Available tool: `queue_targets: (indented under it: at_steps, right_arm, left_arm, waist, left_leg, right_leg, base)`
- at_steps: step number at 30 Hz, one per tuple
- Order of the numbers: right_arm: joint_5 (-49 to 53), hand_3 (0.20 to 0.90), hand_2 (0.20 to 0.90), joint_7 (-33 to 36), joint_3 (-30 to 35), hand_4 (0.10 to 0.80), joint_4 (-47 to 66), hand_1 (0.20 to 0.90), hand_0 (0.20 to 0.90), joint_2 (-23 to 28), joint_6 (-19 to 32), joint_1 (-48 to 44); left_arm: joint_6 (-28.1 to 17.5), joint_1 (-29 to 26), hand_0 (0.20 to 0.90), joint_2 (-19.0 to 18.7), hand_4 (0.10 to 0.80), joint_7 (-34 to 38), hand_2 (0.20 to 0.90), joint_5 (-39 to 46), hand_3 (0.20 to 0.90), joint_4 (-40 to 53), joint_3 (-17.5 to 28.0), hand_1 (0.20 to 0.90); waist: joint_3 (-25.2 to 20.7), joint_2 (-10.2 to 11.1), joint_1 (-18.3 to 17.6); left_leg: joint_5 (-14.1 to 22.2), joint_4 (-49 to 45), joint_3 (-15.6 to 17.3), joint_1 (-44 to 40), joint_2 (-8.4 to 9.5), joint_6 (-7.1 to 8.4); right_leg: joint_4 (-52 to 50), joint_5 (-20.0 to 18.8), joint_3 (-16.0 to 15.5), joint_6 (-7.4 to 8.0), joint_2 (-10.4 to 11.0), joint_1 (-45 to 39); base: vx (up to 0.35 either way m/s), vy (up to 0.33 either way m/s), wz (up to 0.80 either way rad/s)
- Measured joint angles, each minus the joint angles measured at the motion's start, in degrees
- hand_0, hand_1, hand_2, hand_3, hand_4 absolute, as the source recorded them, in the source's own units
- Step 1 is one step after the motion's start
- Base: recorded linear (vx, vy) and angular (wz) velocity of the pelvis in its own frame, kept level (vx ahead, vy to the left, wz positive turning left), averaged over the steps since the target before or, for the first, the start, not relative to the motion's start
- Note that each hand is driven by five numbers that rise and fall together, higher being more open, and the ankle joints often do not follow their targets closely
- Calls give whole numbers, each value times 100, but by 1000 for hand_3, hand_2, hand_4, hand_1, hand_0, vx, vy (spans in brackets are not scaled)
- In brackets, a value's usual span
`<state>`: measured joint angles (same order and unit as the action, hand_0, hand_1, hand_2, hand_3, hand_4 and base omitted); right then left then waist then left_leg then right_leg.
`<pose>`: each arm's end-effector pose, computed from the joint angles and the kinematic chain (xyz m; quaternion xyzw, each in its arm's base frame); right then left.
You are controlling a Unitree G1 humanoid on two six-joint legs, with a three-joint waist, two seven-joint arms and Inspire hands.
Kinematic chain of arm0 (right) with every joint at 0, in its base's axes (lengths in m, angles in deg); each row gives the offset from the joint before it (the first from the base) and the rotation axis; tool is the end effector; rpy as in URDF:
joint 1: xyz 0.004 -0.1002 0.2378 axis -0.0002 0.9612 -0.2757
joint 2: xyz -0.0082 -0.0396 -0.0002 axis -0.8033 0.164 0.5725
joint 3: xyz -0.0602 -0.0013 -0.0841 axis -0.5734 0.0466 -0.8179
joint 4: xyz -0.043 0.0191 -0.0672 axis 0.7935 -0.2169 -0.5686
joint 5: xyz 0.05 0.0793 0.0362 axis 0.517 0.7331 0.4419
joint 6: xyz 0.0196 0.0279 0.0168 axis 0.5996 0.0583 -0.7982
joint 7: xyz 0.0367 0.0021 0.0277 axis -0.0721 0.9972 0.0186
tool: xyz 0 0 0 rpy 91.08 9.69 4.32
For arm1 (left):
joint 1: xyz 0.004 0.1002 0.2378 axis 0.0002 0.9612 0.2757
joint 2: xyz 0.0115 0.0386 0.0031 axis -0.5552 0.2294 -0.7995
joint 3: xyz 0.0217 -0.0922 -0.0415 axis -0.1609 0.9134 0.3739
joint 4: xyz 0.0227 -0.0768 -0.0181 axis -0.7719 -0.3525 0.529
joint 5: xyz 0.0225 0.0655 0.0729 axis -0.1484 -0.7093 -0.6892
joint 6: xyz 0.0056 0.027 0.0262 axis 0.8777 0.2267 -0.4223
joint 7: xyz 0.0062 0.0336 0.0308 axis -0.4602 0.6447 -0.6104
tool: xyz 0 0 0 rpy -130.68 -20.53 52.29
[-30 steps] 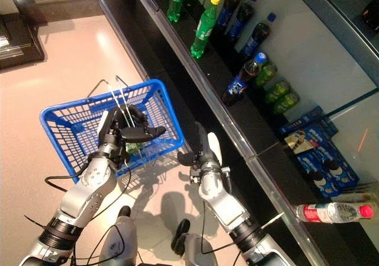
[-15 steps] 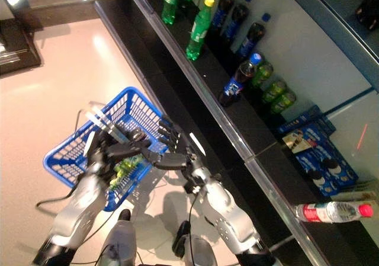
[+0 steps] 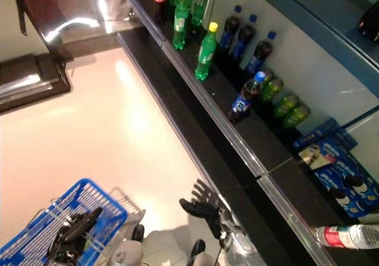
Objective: Pick up the drink and place into the basket.
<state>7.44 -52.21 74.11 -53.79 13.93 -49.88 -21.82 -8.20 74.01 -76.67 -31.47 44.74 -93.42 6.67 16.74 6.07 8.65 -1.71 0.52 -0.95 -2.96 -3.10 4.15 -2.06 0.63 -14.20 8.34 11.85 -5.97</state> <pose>0.1172 -0.1764 -0.0485 0.1546 0.3149 0.0521 0.9350 0.0692 0.2640 -0.0645 -0.3080 0.2086 0.3485 0.8603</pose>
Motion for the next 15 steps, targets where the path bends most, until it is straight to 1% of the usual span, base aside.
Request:
queue_targets:
  at_steps: [1,2,3,4,5,6,7,8,10,12,13,14,15]
  right_arm:
    - [-7,900,900,35,9,800,-148,900,900,-12,8,-35]
    - [-20,900,900,126,21,800,-521,900,900,-12,21,-53]
    - [-43,900,900,165,3,800,-731,900,900,-17,15,-53]
    - [-55,900,900,182,-21,800,-863,900,900,-32,20,-48]
    - [-53,900,900,195,-17,800,-1155,900,900,-38,23,-104]
    - [-54,900,900,213,-11,800,-1385,900,900,-38,5,-143]
    - [-63,900,900,230,-10,800,-1513,900,900,-35,-7,-148]
    - [-122,900,900,229,-12,800,-1783,900,900,-42,-13,-187]
    - [-257,900,900,228,-15,800,-2173,900,900,-45,-48,-234]
    - [-435,900,900,223,-14,800,-2540,900,900,-69,-45,-289]
    - [-521,900,900,225,-10,800,-2728,900,900,-64,-33,-280]
    - [-595,900,900,233,-2,800,-2958,900,900,-73,5,-287]
    - [-635,900,900,240,-11,800,-3206,900,900,-89,-34,-292]
  left_arm:
    - [-80,-40,300,-3,100,21,300,19,200,-117,1,300]
    - [-138,-205,300,1,100,97,300,84,200,-376,-6,300]
    - [-137,-243,300,-5,100,135,300,134,200,-497,-18,300]
    - [-152,-225,300,-5,100,187,300,133,200,-568,-45,300]
    - [-158,-222,300,46,100,237,300,132,200,-721,-151,300]
    - [-161,-217,300,149,100,279,300,130,200,-834,-186,300]
    - [-173,-209,300,244,100,310,300,133,200,-910,-203,300]
    - [-192,-205,300,337,100,309,300,134,200,-1082,-217,300]
    - [-191,-155,300,450,100,308,300,134,200,-1263,-330,300]
    - [-205,-270,300,407,100,306,300,161,200,-1490,-302,300]
    - [-207,-367,300,372,100,300,300,162,200,-1611,-309,300]
    - [-215,-522,300,328,100,280,300,156,200,-1793,-355,300]
    - [-218,-727,300,310,100,282,300,151,200,-1952,-358,300]
  waist:
    - [-27,-24,-65]
    - [-95,-88,-215]
    - [-173,-95,-258]
    - [-253,-70,-260]
    - [-322,-126,-278]
    - [-419,-169,-281]
    - [-461,-239,-273]
    - [-571,-244,-262]
    - [-697,-303,-257]
    - [-753,-329,-266]
    - [-789,-363,-286]
    - [-805,-379,-325]
    - [-813,-385,-396]
  left_leg:
    - [-38,27,-105,5,14,-5]
    - [-139,114,-356,13,56,-15]
    - [-161,198,-441,12,73,-46]
    - [-234,279,-462,6,94,-32]
    - [-294,312,-545,3,35,13]
    - [-337,364,-566,-3,-26,50]
    - [-356,365,-568,6,-70,61]
    - [-360,374,-538,-7,-140,59]
    - [-365,376,-468,-1,-259,52]
    - [-378,437,-451,18,-375,24]
    - [-379,451,-387,70,-434,-1]
    - [-371,433,-241,142,-488,-126]
    - [-235,447,14,236,-544,-332]
  right_leg:
    - [8,26,103,-3,-15,-54]
    - [7,96,328,-21,-16,-159]
    - [13,172,550,7,-15,-183]
    - [13,294,722,75,-17,-180]
    - [30,336,697,112,-89,-228]
    - [50,331,681,83,-148,-231]
    - [72,322,658,65,-191,-228]
    - [130,324,652,12,-249,-248]
    - [140,323,640,-23,-355,-264]
    - [132,308,589,-89,-465,-280]
    - [111,300,521,-119,-511,-293]
    - [110,296,421,-152,-520,-285]
    - [131,263,292,-218,-523,-277]
  base:
    - [-46,-28,83]
    - [-68,-57,92]
    - [-102,-89,83]
    - [-128,-122,50]
    - [-139,-132,32]
    - [-101,-98,29]
    - [-122,-110,13]
    - [-85,-74,7]
    - [-105,-78,1]
    - [-93,-21,5]
    - [-93,36,27]
    - [-100,73,55]
    - [-67,148,68]
